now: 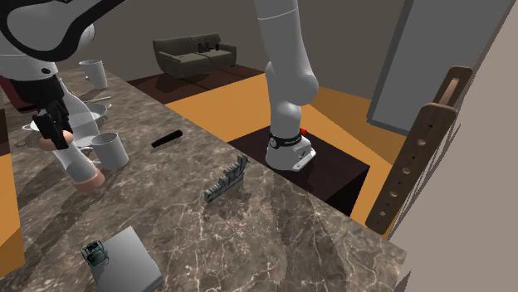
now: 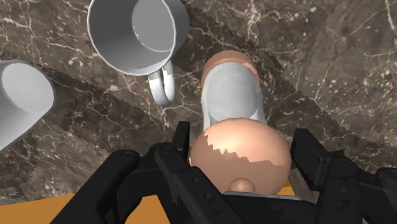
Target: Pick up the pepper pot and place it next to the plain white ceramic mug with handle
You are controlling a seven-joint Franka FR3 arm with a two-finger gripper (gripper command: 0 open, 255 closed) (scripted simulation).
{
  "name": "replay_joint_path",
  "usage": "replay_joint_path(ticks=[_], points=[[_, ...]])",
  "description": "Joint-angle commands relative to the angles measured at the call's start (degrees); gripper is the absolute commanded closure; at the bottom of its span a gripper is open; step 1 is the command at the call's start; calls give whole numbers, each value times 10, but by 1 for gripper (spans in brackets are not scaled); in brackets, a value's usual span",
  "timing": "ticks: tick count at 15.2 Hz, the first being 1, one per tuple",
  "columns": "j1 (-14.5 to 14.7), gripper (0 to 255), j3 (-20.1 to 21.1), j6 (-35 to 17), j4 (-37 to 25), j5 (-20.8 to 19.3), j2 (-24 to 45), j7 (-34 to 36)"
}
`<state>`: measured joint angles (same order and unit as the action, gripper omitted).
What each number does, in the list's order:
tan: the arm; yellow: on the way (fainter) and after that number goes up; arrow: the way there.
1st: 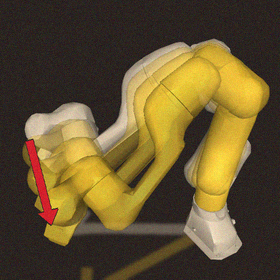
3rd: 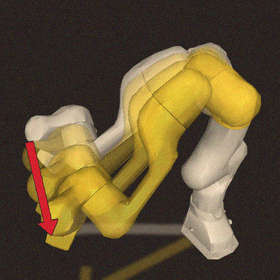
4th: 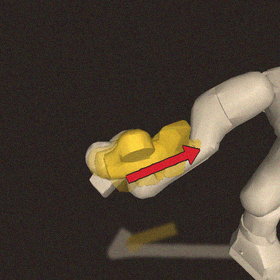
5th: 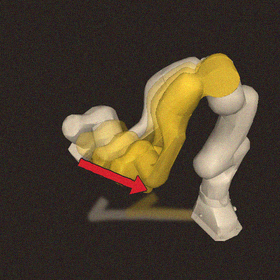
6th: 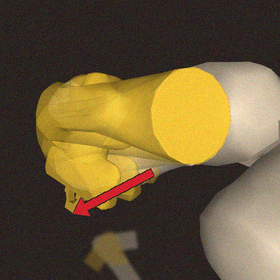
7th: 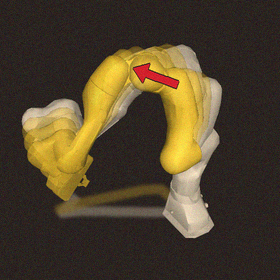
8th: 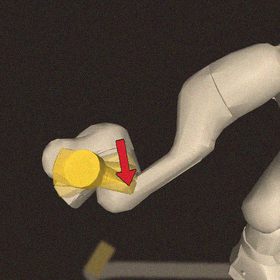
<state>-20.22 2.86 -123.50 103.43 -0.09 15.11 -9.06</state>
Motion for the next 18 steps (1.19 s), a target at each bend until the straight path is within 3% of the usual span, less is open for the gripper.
replay_joint_path(ticks=[1,2,7,11,18], points=[[0,255,0,0,0,0,0,0],[0,0,0,0,0,0,0,0],[0,0,0,0,0,0,0,0],[-1,0,0,63,-35,2,-29,-1],[-1,0,0,63,-35,2,-29,-1]])
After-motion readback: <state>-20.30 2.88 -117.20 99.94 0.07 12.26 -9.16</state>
